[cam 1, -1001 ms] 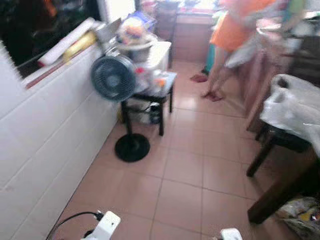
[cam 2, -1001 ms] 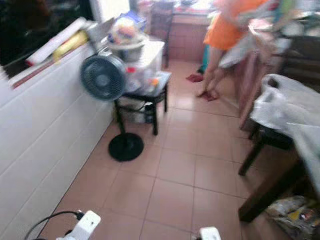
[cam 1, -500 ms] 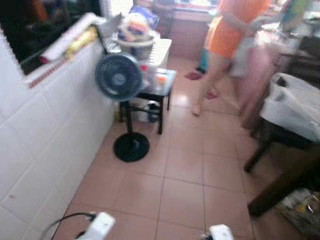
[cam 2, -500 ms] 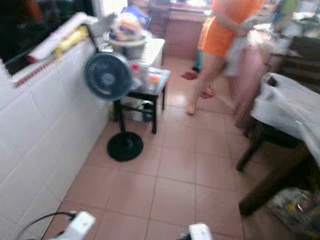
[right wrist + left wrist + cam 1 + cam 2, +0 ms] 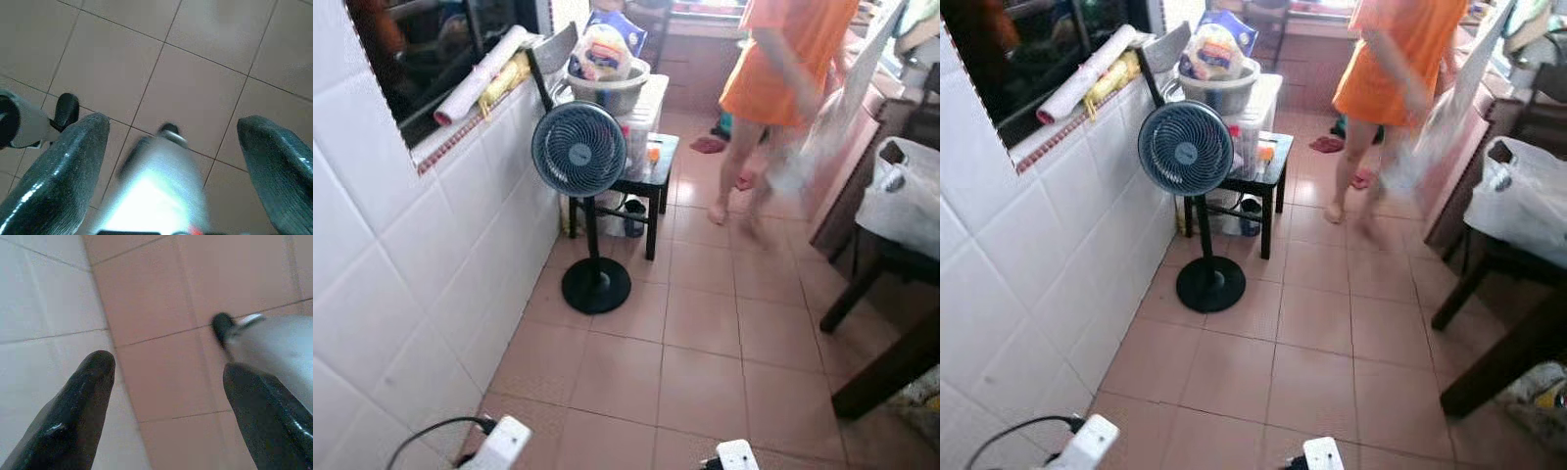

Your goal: Setting the table

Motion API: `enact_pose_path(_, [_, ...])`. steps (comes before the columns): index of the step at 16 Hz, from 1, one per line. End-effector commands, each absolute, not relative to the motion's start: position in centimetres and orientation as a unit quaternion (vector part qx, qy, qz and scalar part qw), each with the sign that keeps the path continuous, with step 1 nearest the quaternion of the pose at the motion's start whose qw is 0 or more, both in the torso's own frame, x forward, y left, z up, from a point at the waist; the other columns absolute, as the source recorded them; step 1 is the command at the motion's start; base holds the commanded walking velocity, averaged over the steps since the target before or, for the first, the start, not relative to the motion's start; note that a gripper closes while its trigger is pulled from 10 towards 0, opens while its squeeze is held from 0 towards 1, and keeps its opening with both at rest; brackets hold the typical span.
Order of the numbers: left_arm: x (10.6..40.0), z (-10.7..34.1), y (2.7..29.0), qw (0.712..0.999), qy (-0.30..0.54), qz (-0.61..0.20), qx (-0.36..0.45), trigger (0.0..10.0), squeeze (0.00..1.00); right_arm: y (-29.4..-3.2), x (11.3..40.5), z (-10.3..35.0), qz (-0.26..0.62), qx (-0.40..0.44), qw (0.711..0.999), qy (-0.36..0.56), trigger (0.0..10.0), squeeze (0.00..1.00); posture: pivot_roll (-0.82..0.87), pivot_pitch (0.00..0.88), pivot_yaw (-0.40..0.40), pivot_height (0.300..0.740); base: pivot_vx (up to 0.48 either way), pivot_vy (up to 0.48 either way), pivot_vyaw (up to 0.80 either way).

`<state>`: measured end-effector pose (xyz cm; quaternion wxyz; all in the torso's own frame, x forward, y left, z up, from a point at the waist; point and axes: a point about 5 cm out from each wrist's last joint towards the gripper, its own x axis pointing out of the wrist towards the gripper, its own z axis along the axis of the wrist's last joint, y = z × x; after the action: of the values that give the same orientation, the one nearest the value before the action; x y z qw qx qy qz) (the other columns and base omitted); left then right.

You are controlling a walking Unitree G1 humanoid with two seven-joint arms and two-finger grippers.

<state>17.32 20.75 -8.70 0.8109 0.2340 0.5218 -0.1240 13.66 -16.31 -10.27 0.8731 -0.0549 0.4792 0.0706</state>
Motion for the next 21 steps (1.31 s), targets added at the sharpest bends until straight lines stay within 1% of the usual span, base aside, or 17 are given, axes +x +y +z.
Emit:
enact_pose_path(1, [17.65,-8.69,19.85,0.814,0.515,-0.137,0.233,10.0,0.00,-16.98,13.39,-10.32,0.065,-0.061,0.870,0.484,10.0,0.00,0.08,0.000,-0.027,0.740,0.000,0.480,0.00])
enact_pose_path(4, [17.85,-8.59,19.69,0.819,0.506,-0.146,0.228,10.0,0.00,-16.95,13.41,-10.30,0.067,-0.064,0.871,0.482,10.0,0.00,0.08,0.000,-0.029,0.740,0.000,0.000,0.00])
enact_pose_path(5, [17.78,-8.63,19.64,0.822,0.509,-0.142,0.211,10.0,0.00,-17.11,13.38,-10.29,0.068,-0.068,0.871,0.482,10.0,0.00,0.08,0.000,-0.030,0.740,0.000,0.000,0.00])
enact_pose_path(11, [17.82,-8.60,19.54,0.823,0.511,-0.149,0.199,10.0,0.00,-17.49,13.58,-10.18,0.070,-0.073,0.872,0.478,10.0,0.00,0.08,0.000,-0.031,0.740,0.000,0.000,0.00])
enact_pose_path(15, [17.79,-8.60,19.60,0.822,0.515,-0.152,0.190,10.0,0.00,-17.19,13.66,-10.15,0.076,-0.073,0.874,0.475,10.0,0.00,0.08,0.000,-0.034,0.740,0.000,0.000,0.00])
enact_pose_path(21, [17.87,-8.55,19.63,0.822,0.515,-0.154,0.189,10.0,0.00,-17.19,13.74,-10.11,0.079,-0.078,0.875,0.471,10.0,0.00,0.08,0.000,-0.035,0.740,0.282,0.000,0.00])
